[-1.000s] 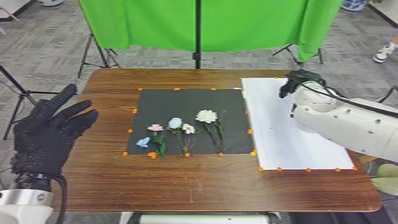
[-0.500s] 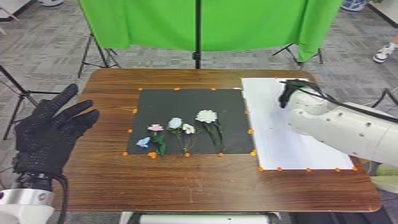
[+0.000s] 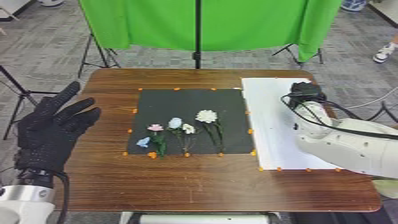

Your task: Arrange flowers

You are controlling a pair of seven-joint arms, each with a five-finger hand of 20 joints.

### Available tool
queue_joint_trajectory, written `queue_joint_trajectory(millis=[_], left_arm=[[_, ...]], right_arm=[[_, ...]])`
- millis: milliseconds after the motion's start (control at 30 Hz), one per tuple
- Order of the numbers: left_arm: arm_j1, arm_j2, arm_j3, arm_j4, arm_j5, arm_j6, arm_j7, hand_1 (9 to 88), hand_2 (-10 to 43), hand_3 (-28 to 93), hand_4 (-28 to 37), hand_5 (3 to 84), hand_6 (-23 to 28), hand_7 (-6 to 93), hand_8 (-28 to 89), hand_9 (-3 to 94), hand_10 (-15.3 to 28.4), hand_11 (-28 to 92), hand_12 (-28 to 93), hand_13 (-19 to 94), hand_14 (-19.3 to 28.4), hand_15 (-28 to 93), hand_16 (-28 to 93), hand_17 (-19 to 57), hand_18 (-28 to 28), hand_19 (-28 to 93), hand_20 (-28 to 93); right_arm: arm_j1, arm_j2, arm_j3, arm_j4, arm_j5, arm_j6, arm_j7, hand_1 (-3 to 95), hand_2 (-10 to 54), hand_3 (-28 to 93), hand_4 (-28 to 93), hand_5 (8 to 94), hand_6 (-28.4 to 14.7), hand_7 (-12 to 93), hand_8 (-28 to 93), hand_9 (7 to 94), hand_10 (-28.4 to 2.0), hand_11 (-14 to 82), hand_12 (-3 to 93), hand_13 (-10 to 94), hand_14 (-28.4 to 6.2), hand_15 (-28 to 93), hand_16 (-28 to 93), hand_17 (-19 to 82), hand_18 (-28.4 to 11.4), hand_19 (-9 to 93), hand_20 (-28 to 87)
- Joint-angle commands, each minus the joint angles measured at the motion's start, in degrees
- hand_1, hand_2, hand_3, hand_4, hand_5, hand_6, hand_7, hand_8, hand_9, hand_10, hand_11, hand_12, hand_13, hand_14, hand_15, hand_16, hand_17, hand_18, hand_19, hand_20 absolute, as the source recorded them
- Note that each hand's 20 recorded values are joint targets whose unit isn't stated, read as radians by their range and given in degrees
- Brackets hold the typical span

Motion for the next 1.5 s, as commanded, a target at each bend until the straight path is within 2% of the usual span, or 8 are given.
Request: queue_joint_trajectory(millis=[33, 100, 300, 533, 600, 733, 1133, 1500], left_arm=[[1.0, -0.64, -0.74, 0.03, 0.3, -0.38, -0.43, 20.6, 8.1, 76, -28.3, 33.4, 8.0, 16.7, -11, 33.6, 22.2, 32, 13, 27, 28.4, 63, -13, -6.2, 25.7, 57, 34], [1.3, -0.64, -0.91, -0.1, 0.23, -0.1, -0.1, 20.6, 8.1, 76, -28.3, 33.3, 8.0, 16.7, -11, 33.6, 22.1, 32, 13, 27, 28.4, 63, -13, -6.2, 25.7, 57, 34], [0.0, -0.63, 0.02, 0.26, 0.36, -0.3, -0.8, 20.5, 8.1, 76, -28.3, 33.3, 7.9, 17.1, -11, 33.7, 22.0, 32, 13, 27, 28.4, 63, -13, -6.2, 25.8, 58, 34], [0.5, -0.46, 0.13, 0.24, -0.02, 0.04, -0.04, 20.6, 8.1, 76, -28.3, 33.3, 7.7, 17.6, -11, 33.8, 22.0, 33, 12, 27, 28.4, 64, -13, -6.2, 25.8, 58, 34], [-0.2, -0.66, 0.4, 0.4, 0.3, 0.05, -0.78, 20.6, 8.1, 76, -28.3, 33.3, 7.7, 17.7, -11, 33.7, 21.9, 33, 12, 27, 28.4, 64, -13, -6.2, 25.8, 58, 34], [0.8, -0.64, 0.04, 0.22, 0.05, 0.22, -0.09, 20.6, 8.1, 76, -28.3, 33.2, 7.7, 17.8, -11, 33.7, 21.9, 33, 12, 27, 28.4, 64, -13, -6.2, 25.8, 58, 33], [0.2, -0.56, 0.46, 0.49, 0.0, 0.23, -0.13, 20.6, 8.1, 76, -28.3, 33.2, 7.6, 17.9, -11, 33.7, 21.8, 33, 12, 27, 28.4, 64, -13, -6.2, 25.8, 58, 33], [-0.5, -0.54, 0.48, 0.87, 0.11, -0.24, -1.19, 20.6, 8.1, 76, -28.3, 33.2, 7.6, 18.0, -11, 33.7, 21.6, 34, 12, 27, 28.4, 64, -13, -6.2, 25.8, 58, 33]], right_arm=[[1.7, 0.6, 3.3, -4.8, -2.7, 6.9, 0.4, 56.9, -9.5, 69, -28, 82.6, 5.0, 28, -1, 93.6, -3.2, 10.3, 31.9, 86, 0.9, 56, 22, 37, -13.2, 87, 12], [2.7, -0.6, 3.6, -6.8, -2.5, 8.2, -0.7, 56.7, -9.5, 70, -28, 82.9, 4.8, 27, 0, 93.7, -3.4, 10.4, 31.9, 86, 0.7, 56, 22, 37, -13.6, 87, 12], [-1.1, -3.7, 8.1, -12.1, -3.4, 10.4, -2.4, 56.4, -9.5, 71, -28, 83.1, 4.2, 26, 1, 93.7, -3.8, 10.5, 32.0, 86, 0.3, 58, 21, 37, -14.3, 88, 13], [-8.3, -5.8, 12.6, -17.0, -3.9, 10.1, -2.1, 56.2, -9.5, 72, -28, 82.9, 3.4, 26, 2, 93.7, -4.0, 10.5, 32.6, 85, -0.2, 60, 21, 36, -15.0, 89, 13], [-10.1, -6.0, 13.7, -17.7, -3.9, 9.9, -2.0, 56.3, -9.5, 72, -28, 82.9, 3.3, 26, 2, 93.7, -4.1, 10.5, 32.9, 85, -0.4, 60, 21, 36, -15.3, 89, 13], [-12.1, -6.1, 14.5, -19.4, -4.2, 9.7, -1.9, 56.2, -9.5, 72, -28, 82.8, 3.0, 26, 2, 93.7, -4.2, 10.6, 33.1, 85, -0.6, 61, 21, 35, -15.6, 89, 13], [-13.0, -8.0, 14.8, -18.1, -3.6, 9.5, -1.6, 56.2, -9.5, 73, -28, 82.5, 2.6, 26, 2, 93.7, -4.4, 10.6, 33.4, 85, -0.8, 62, 20, 35, -15.7, 90, 13], [-13.3, -7.9, 12.8, -19.2, -5.7, 7.0, 0.0, 55.0, -9.5, 72, -28, 79.0, 2.3, 23, 1, 91.8, -5.8, 8.9, 33.0, 82, -1.9, 61, 20, 33, -16.1, 88, 13]])
